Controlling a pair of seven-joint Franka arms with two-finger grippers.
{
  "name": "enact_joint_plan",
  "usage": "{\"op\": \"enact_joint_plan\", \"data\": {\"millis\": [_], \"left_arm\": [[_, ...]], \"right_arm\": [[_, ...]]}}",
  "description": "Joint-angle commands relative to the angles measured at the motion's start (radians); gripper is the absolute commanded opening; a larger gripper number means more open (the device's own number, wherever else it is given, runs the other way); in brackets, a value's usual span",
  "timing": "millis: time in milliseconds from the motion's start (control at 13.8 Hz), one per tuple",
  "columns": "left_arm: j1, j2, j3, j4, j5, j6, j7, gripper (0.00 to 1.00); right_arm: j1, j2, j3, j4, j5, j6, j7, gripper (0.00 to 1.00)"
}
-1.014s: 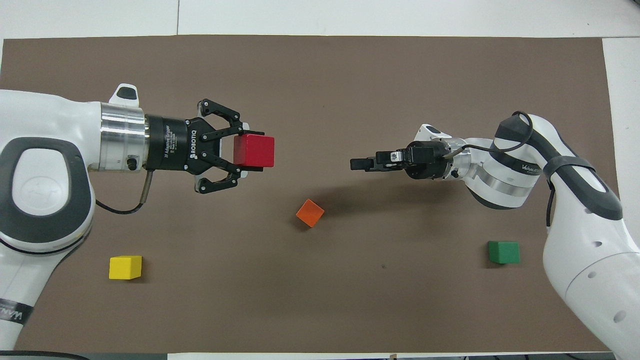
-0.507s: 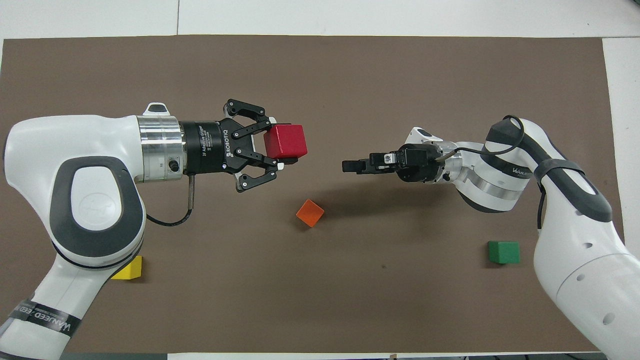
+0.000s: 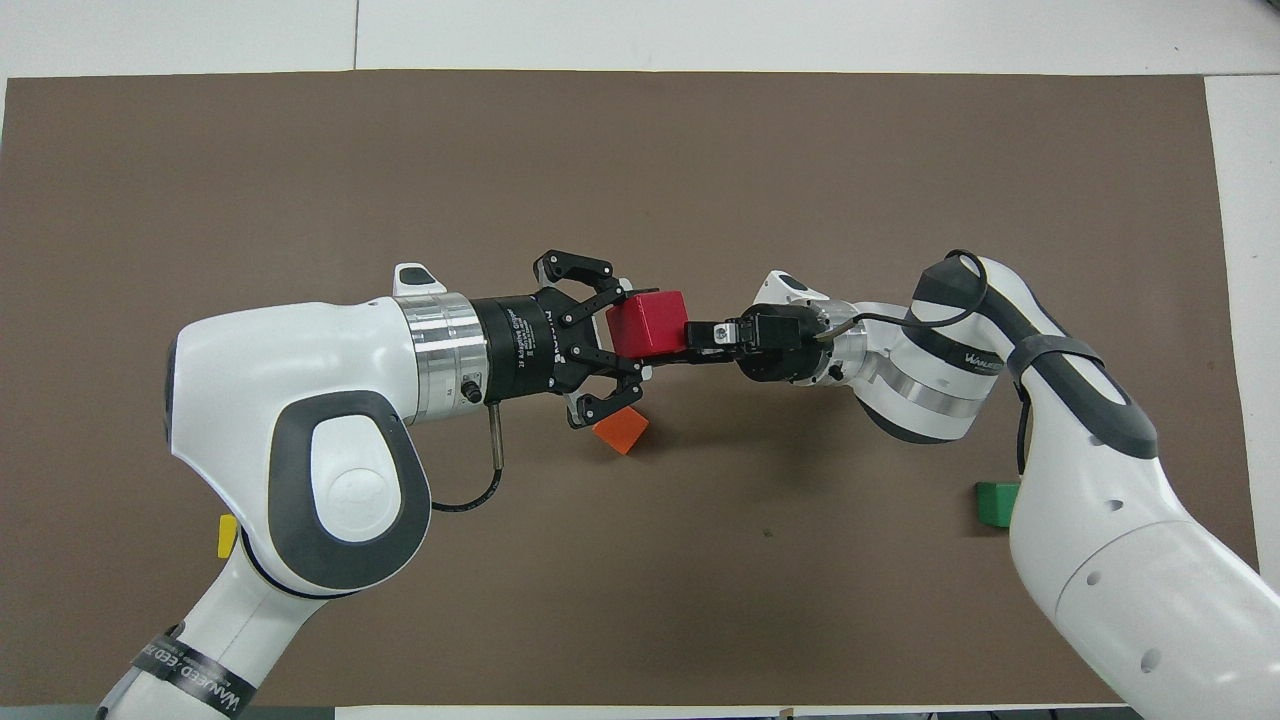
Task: Transfer red block to right arm and stack on blue block
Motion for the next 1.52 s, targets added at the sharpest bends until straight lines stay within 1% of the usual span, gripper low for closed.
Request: {"op": "enact_joint_plan", "data": {"millis": [0, 217, 797, 870, 942, 1014, 1087, 1449], "left_arm": [[-0.005, -0.056, 0.013, -0.056, -0.022, -0.045, 0.046, 0.0], [-0.005, -0.067, 0.013, -0.082, -0.022, -0.037, 0.07, 0.0], [-0.034, -0.068, 0.013, -0.09, -0.022, -0.007, 0.072, 0.0], [-0.034, -0.067, 0.011, -0.093, -0.022, 0.002, 0.074, 0.0], [-0.039, -0.064, 0.011, -0.093, -0.022, 0.019, 0.074, 0.0], [-0.046, -0.064, 0.011, -0.093, -0.022, 0.027, 0.074, 0.0], [-0.048, -0.064, 0.011, -0.093, -0.022, 0.029, 0.074, 0.0], [-0.048, -0.064, 0.011, -0.098, -0.022, 0.035, 0.074, 0.0]], "right_arm": [[-0.005, -0.008, 0.002, -0.019, 0.02, 0.003, -0.027, 1.0], [0.012, -0.008, 0.002, -0.018, 0.041, 0.007, -0.029, 1.0], [0.021, -0.006, 0.002, -0.019, 0.043, 0.041, -0.03, 1.0], [0.021, -0.006, 0.002, -0.019, 0.042, 0.041, -0.03, 0.96], [0.021, -0.006, 0.002, -0.019, 0.043, 0.041, -0.03, 0.65], [0.019, -0.006, 0.002, -0.019, 0.042, 0.041, -0.029, 0.23], [0.019, -0.006, 0.002, -0.019, 0.042, 0.044, -0.029, 0.0], [0.018, -0.008, 0.0, -0.021, 0.042, 0.069, -0.05, 0.0]]}}
